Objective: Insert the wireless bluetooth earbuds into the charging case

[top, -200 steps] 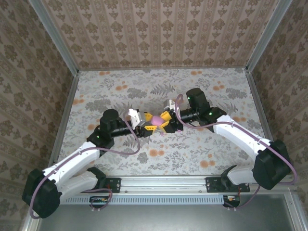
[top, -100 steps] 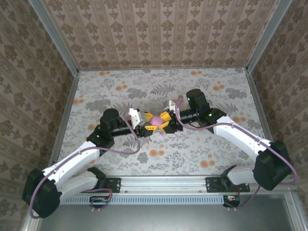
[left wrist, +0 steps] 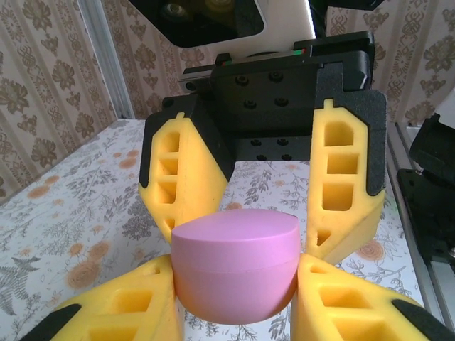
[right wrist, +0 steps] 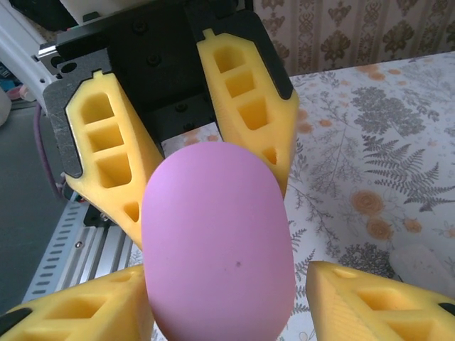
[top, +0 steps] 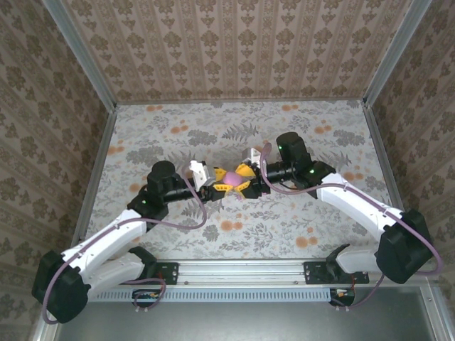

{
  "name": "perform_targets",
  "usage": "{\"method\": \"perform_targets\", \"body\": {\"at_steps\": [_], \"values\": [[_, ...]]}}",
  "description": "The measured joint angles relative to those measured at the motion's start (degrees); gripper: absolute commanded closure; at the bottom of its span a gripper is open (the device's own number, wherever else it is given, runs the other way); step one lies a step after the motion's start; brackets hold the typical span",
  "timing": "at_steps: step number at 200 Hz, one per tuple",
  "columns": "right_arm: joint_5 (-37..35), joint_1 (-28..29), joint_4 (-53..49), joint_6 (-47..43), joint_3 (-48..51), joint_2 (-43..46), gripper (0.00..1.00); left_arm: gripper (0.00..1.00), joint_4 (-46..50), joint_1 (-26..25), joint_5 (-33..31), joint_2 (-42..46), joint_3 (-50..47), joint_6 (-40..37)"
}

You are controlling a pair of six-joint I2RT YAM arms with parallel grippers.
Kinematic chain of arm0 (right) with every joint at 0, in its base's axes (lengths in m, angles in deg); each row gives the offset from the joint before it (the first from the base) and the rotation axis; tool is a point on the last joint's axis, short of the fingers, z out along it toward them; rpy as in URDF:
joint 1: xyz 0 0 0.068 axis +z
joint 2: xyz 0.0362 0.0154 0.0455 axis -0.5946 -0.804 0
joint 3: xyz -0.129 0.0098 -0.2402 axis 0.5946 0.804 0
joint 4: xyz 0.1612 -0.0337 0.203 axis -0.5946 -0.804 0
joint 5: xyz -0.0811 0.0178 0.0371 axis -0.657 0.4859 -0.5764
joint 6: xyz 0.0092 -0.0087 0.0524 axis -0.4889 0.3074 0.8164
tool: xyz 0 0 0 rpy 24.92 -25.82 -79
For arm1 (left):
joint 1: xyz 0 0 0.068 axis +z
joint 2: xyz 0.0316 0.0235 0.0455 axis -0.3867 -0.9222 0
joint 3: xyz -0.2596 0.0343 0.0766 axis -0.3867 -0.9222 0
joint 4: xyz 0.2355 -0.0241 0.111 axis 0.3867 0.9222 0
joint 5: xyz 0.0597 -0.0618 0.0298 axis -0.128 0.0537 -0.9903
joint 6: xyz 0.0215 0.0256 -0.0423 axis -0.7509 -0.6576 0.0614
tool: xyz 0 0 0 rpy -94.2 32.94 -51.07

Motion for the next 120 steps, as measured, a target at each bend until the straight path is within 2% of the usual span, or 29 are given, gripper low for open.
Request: {"method": "perform_targets", "body": {"at_steps": [52, 120], "values": [[-2.0, -0.2, 0.1, 0.8, 0.1, 1.1, 0.38, 0.71, -6.0, 0.5, -1.5, 0.6, -2.1, 2.7], [-2.4, -4.6, -1.3, 10.5, -1.7, 1.9, 0.34, 0.71, -14.8, 2.0, -3.6, -0.8, -2.8, 8.4]]}}
